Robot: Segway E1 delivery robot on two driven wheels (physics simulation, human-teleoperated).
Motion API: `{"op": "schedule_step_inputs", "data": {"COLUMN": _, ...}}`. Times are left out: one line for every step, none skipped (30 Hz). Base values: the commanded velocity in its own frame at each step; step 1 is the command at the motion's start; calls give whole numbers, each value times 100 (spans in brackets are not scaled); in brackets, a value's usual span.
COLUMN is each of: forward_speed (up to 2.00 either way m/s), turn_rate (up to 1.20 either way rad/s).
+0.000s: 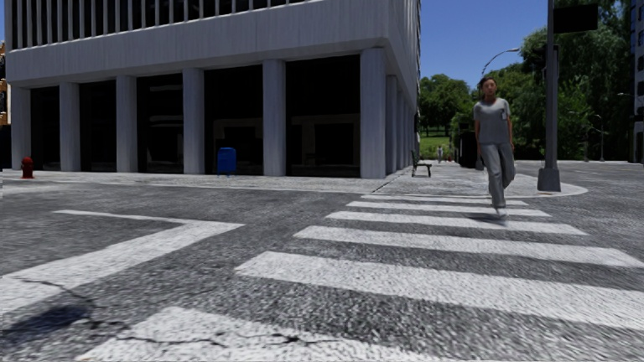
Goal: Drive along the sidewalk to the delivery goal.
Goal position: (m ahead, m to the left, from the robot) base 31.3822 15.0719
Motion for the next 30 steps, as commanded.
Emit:
{"op": "schedule_step_inputs", "data": {"forward_speed": 172, "turn_rate": -6}}
{"op": "schedule_step_inputs", "data": {"forward_speed": 153, "turn_rate": -25}}
{"op": "schedule_step_inputs", "data": {"forward_speed": 153, "turn_rate": -25}}
{"op": "schedule_step_inputs", "data": {"forward_speed": 141, "turn_rate": -30}}
{"op": "schedule_step_inputs", "data": {"forward_speed": 136, "turn_rate": -31}}
{"op": "schedule_step_inputs", "data": {"forward_speed": 134, "turn_rate": -32}}
{"op": "schedule_step_inputs", "data": {"forward_speed": 133, "turn_rate": -32}}
{"op": "schedule_step_inputs", "data": {"forward_speed": 133, "turn_rate": -32}}
{"op": "schedule_step_inputs", "data": {"forward_speed": 133, "turn_rate": -32}}
{"op": "schedule_step_inputs", "data": {"forward_speed": 133, "turn_rate": -32}}
{"op": "schedule_step_inputs", "data": {"forward_speed": 133, "turn_rate": -38}}
{"op": "schedule_step_inputs", "data": {"forward_speed": 133, "turn_rate": -41}}
{"op": "schedule_step_inputs", "data": {"forward_speed": 133, "turn_rate": -41}}
{"op": "schedule_step_inputs", "data": {"forward_speed": 133, "turn_rate": -42}}
{"op": "schedule_step_inputs", "data": {"forward_speed": 132, "turn_rate": -43}}
{"op": "schedule_step_inputs", "data": {"forward_speed": 132, "turn_rate": -43}}
{"op": "schedule_step_inputs", "data": {"forward_speed": 132, "turn_rate": -43}}
{"op": "schedule_step_inputs", "data": {"forward_speed": 132, "turn_rate": -43}}
{"op": "schedule_step_inputs", "data": {"forward_speed": 132, "turn_rate": -43}}
{"op": "schedule_step_inputs", "data": {"forward_speed": 132, "turn_rate": -43}}
{"op": "schedule_step_inputs", "data": {"forward_speed": 132, "turn_rate": -43}}
{"op": "schedule_step_inputs", "data": {"forward_speed": 132, "turn_rate": -43}}
{"op": "schedule_step_inputs", "data": {"forward_speed": 132, "turn_rate": -43}}
{"op": "schedule_step_inputs", "data": {"forward_speed": 132, "turn_rate": -43}}
{"op": "schedule_step_inputs", "data": {"forward_speed": 132, "turn_rate": -43}}
{"op": "schedule_step_inputs", "data": {"forward_speed": 135, "turn_rate": -43}}
{"op": "schedule_step_inputs", "data": {"forward_speed": 200, "turn_rate": -43}}
{"op": "schedule_step_inputs", "data": {"forward_speed": 200, "turn_rate": -41}}
{"op": "schedule_step_inputs", "data": {"forward_speed": 200, "turn_rate": -41}}
{"op": "schedule_step_inputs", "data": {"forward_speed": 200, "turn_rate": -40}}
